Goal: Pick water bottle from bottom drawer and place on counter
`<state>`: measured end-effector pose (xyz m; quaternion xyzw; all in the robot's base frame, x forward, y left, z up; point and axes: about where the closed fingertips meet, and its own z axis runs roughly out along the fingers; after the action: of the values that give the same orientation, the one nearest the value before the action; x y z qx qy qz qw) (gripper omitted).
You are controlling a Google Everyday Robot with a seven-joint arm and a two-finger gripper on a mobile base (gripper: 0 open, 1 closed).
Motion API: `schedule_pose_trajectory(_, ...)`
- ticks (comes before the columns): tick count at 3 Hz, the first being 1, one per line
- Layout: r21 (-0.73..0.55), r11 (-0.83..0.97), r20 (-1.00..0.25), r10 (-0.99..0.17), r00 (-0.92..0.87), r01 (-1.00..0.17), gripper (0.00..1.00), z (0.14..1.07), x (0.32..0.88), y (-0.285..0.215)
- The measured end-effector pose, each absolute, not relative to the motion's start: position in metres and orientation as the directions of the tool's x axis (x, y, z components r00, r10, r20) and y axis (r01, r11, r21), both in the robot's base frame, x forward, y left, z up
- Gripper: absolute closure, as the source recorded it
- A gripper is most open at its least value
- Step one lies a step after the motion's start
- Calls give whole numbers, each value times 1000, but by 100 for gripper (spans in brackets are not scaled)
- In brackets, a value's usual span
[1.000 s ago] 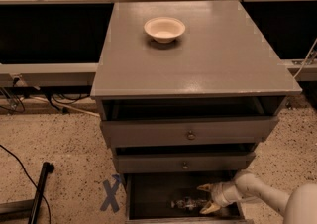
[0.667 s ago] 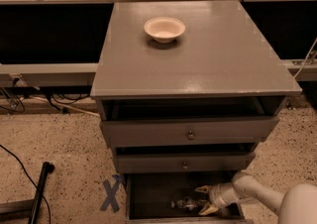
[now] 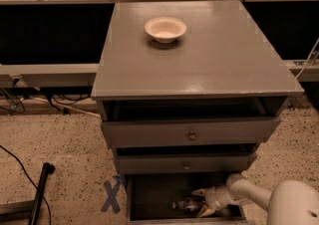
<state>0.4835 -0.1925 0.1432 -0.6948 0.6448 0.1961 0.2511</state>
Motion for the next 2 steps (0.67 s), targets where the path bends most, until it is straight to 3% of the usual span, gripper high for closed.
schedule_pose_trajectory(1, -79, -50, -591, -802, 87, -996, 43, 129, 483, -188)
schedule_pose_trajectory(2, -73, -32, -634, -770, 71, -997, 65, 125, 483, -185)
